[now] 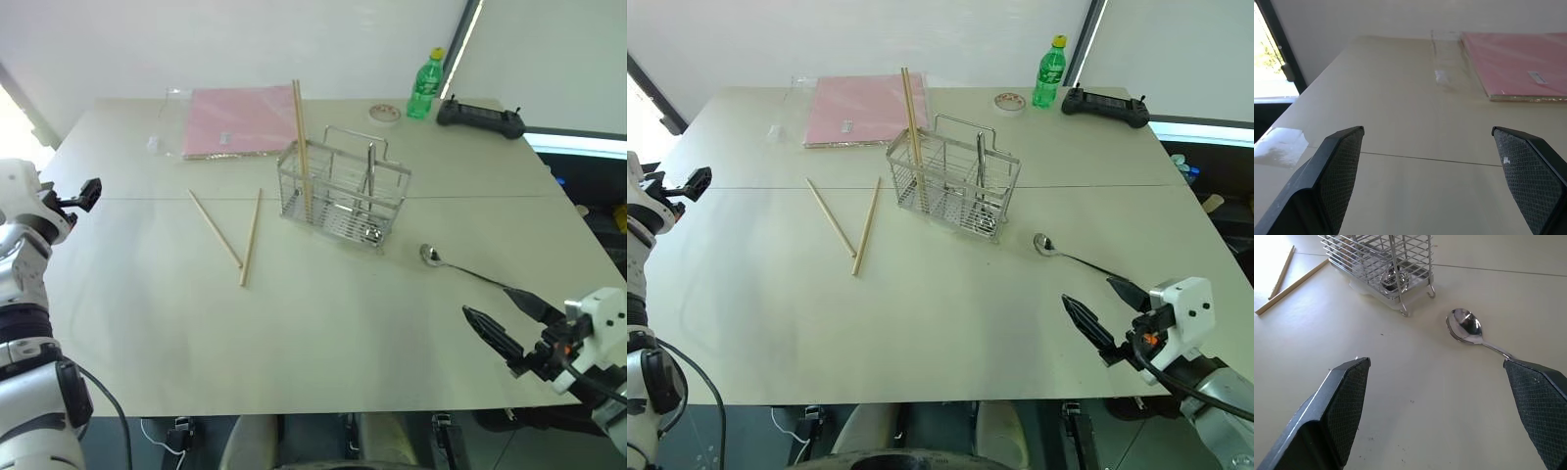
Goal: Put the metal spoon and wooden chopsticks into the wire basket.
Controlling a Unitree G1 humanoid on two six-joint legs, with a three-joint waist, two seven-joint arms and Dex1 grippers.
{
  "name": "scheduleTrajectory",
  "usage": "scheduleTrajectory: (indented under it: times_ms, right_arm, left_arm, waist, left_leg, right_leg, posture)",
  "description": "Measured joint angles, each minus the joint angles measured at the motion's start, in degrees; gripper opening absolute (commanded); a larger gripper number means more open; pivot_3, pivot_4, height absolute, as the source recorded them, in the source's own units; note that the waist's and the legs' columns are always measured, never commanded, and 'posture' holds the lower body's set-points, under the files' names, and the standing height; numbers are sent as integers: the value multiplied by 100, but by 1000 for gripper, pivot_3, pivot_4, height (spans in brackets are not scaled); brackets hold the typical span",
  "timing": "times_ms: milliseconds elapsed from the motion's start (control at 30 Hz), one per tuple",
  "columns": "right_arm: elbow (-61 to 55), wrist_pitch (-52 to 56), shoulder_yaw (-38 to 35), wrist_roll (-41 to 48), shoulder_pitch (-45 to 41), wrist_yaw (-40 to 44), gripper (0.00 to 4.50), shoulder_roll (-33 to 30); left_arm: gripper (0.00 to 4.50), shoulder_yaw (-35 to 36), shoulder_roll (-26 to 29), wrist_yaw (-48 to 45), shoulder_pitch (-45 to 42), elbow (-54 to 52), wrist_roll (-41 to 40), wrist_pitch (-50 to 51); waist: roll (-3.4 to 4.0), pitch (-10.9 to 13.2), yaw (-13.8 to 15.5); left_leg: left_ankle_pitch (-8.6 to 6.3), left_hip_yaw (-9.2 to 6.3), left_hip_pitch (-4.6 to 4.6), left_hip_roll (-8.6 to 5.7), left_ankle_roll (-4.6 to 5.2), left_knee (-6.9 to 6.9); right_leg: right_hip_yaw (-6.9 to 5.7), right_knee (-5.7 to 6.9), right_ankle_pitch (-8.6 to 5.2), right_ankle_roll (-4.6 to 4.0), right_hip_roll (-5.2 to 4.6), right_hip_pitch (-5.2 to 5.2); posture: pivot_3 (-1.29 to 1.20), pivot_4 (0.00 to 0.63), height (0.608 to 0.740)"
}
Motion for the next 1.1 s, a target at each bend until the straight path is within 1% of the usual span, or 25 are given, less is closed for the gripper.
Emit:
scheduleTrajectory:
  times_ms: [267, 533, 833, 1000, 1100]
  right_arm:
    - [0, -7, 19, 40, -14, -36, 4500, 0]
    - [14, -10, 83, -20, -217, -36, 4500, -10]
    - [19, -10, 84, -31, -218, -18, 4500, -14]
    - [64, -8, 66, -19, -244, 28, 4500, -116]
    - [132, 3, -24, -4, -349, 35, 4500, -233]
  left_arm:
    - [4418, -29, -12, -4, -172, 1, -15, 15]
    - [4418, -39, -48, -11, -174, 1, -5, 10]
    - [4418, -41, -50, -9, -173, -3, -5, 11]
    - [4418, -44, -49, -42, -173, -39, -10, 31]
    - [4418, -44, -48, -238, -173, -114, -80, 130]
  waist:
    - [-1, -1, -1]
    - [-1, -1, -3]
    - [-2, -1, -2]
    - [-2, -2, -2]
    - [-4, -2, -3]
  left_leg:
    - [0, 1, 1, -1, 0, 1]
    - [1, 1, 6, -2, 0, 2]
    - [1, 1, 11, -2, 1, 6]
    - [1, 1, 16, -2, 1, 8]
    - [1, 2, 18, -2, 1, 10]
  right_leg:
    - [0, 1, 6, 10, 1, 1]
    - [0, 7, 9, 16, 3, 4]
    - [0, 8, 10, 17, 3, 11]
    - [0, 12, 10, 17, 3, 14]
    - [1, 13, 10, 17, 4, 17]
  posture:
    - [0, 150, 721]
    - [0, 150, 721]
    - [0, 150, 721]
    - [0, 150, 721]
    - [0, 150, 721]
